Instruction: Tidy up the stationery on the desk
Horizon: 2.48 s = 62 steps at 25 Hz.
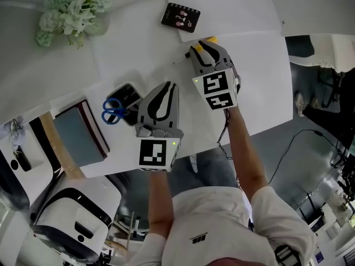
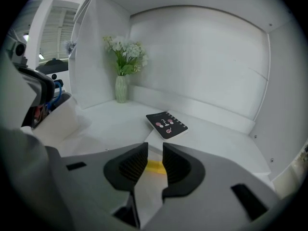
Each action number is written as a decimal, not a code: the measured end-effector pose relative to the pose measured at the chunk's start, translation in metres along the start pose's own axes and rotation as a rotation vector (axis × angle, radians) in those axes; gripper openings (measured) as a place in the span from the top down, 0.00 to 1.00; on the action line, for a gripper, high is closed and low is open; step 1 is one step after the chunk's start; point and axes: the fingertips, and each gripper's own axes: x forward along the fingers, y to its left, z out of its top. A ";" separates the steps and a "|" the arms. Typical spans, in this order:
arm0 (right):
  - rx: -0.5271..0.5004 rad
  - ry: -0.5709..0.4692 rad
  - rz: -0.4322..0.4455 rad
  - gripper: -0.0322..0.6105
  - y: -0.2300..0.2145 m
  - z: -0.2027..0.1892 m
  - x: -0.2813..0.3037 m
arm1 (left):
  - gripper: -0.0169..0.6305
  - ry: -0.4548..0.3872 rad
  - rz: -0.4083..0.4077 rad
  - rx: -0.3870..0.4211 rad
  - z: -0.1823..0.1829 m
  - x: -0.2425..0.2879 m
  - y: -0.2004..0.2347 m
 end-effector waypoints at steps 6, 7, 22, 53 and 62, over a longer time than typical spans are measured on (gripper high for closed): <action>-0.033 0.036 0.009 0.84 0.002 -0.008 0.008 | 0.97 0.002 -0.004 -0.002 -0.001 -0.001 0.001; -0.037 0.044 0.015 0.84 0.004 -0.010 0.007 | 0.97 0.001 -0.003 -0.005 -0.001 -0.001 0.001; 0.048 0.041 -0.053 0.84 0.005 -0.033 -0.044 | 0.97 0.013 -0.039 0.013 -0.002 -0.003 -0.009; 0.567 0.140 -0.091 0.53 -0.013 -0.060 -0.026 | 0.97 0.036 -0.038 0.038 0.002 -0.005 -0.015; 0.465 0.243 -0.133 0.55 -0.007 -0.059 -0.009 | 0.97 0.039 -0.024 0.042 0.006 -0.002 -0.009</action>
